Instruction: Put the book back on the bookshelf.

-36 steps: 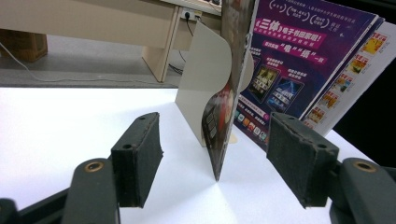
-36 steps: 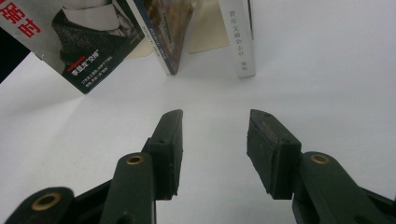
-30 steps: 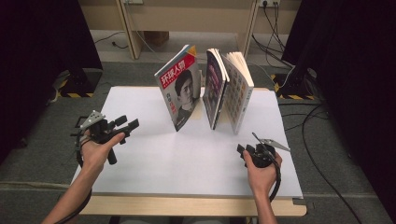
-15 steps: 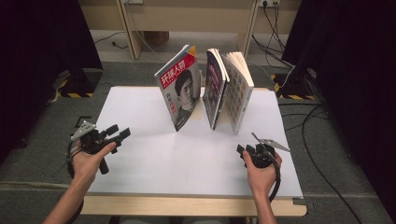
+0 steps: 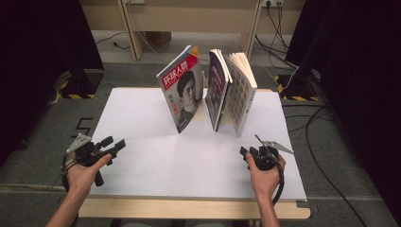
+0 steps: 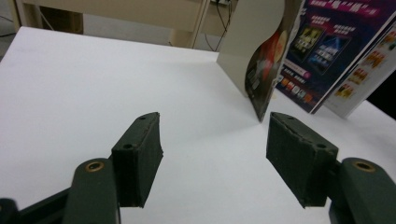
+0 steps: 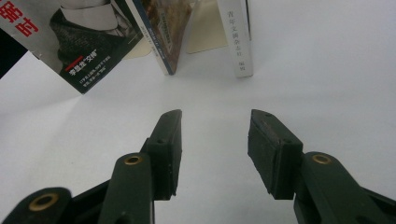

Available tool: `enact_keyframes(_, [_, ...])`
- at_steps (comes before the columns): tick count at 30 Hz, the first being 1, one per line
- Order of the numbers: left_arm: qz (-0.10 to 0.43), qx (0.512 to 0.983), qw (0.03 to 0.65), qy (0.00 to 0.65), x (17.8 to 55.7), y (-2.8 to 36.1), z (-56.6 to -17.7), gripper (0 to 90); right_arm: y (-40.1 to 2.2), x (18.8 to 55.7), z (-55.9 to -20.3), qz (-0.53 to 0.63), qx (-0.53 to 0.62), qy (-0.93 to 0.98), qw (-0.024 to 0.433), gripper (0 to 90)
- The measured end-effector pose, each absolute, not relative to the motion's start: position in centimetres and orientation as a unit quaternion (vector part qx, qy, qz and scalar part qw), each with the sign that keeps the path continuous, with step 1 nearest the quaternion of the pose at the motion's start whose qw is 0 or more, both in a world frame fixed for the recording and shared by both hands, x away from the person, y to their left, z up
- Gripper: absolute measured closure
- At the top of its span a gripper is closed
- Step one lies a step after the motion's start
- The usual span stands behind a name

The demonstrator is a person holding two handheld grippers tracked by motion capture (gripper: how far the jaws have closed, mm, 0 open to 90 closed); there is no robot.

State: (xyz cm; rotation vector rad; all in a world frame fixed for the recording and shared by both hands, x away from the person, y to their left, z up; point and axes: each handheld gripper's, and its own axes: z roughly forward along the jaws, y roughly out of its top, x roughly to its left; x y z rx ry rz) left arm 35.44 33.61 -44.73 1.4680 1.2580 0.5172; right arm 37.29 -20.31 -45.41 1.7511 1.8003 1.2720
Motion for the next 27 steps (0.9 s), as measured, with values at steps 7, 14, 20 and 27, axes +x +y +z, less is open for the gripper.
enact_keyframes(7, [0.218, 0.618, 0.526, 0.542, 35.1, 34.9, -46.9, 34.6, -20.2, 37.4, -45.6, 0.444, 0.612, 0.634, 0.163, 54.9])
enact_keyframes(14, [0.217, 0.613, 0.52, 0.554, 34.8, 35.7, -48.4, 34.7, -20.1, 37.3, -45.6, 0.442, 0.614, 0.633, 0.162, 54.7])
enact_keyframes(20, [0.217, 0.609, 0.521, 0.557, 34.4, 36.2, -48.9, 34.9, -20.2, 37.3, -45.6, 0.442, 0.616, 0.632, 0.161, 54.6])
enact_keyframes(27, [0.199, 0.596, 0.534, 0.566, 33.9, 36.4, -49.0, 36.4, -20.1, 37.3, -45.7, 0.441, 0.614, 0.634, 0.163, 54.4])
